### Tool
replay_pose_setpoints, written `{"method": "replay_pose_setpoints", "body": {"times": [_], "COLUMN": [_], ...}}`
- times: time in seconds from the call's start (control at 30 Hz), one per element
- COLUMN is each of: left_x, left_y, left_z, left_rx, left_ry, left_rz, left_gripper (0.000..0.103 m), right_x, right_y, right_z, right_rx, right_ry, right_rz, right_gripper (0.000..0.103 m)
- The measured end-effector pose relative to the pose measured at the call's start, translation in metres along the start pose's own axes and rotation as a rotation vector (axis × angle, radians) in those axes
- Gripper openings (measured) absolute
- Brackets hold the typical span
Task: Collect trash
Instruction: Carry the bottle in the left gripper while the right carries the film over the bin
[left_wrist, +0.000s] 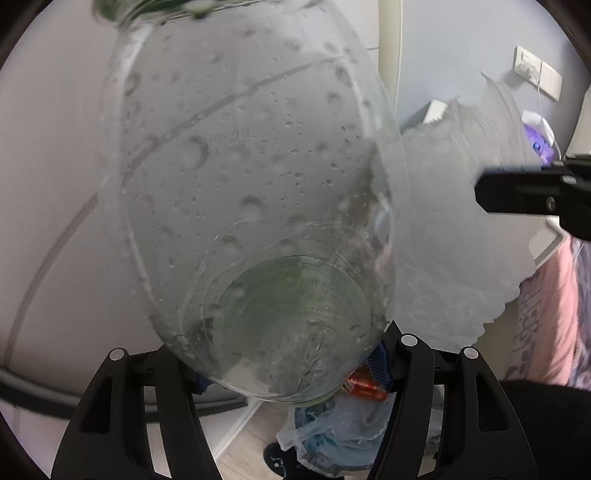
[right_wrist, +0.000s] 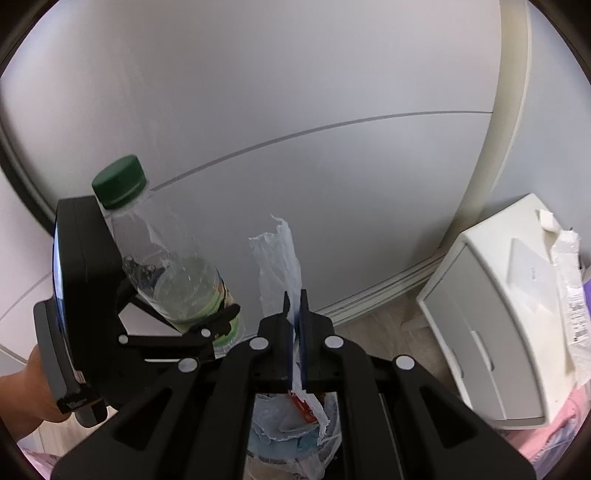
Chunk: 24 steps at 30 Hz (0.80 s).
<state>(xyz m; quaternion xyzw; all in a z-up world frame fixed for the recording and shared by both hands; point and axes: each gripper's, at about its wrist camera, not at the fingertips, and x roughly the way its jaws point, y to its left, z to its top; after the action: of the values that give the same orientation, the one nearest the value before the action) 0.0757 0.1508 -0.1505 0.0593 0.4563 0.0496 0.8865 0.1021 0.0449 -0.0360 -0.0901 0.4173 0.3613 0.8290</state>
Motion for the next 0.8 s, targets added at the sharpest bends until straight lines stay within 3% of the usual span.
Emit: {"method": "replay_pose_setpoints", "body": {"times": [0.23, 0.4, 0.47, 0.6, 0.8], "left_x": [0.02, 0.016, 0.007, -0.01, -0.004], "left_y": [-0.011, -0.037, -0.034, -0.036, -0.04], "left_z": [-0.057, -0.082, -0.097, -0.103, -0.118], "left_rx": [-0.013, 0.0, -0.018, -0.091, -0.094], "left_ry": [-0.028, -0.052, -0.037, -0.018, -0.002], "left_rz": [0.038, 0.089, 0.11, 0.076, 0.064], "left_gripper": [0.061, 0.061, 0.061, 0.061, 0.061], "right_x": [0.033, 0.026, 0.02, 0.013, 0.019], "right_y": [0.008, 0.017, 0.023, 0.026, 0.023], "right_z": [-0.051, -0.087, -0.095, -0.107, -0.131], "right_rx": [-0.041, -0.074, -0.068, -0.033, 0.086], "right_ry": [-0.068, -0.133, -0.132, -0.117, -0.084], "right_rz": [0.06, 0.064, 0.053, 0.034, 0.09], "right_gripper": [0.005, 0.005, 0.005, 0.005, 0.005]}}
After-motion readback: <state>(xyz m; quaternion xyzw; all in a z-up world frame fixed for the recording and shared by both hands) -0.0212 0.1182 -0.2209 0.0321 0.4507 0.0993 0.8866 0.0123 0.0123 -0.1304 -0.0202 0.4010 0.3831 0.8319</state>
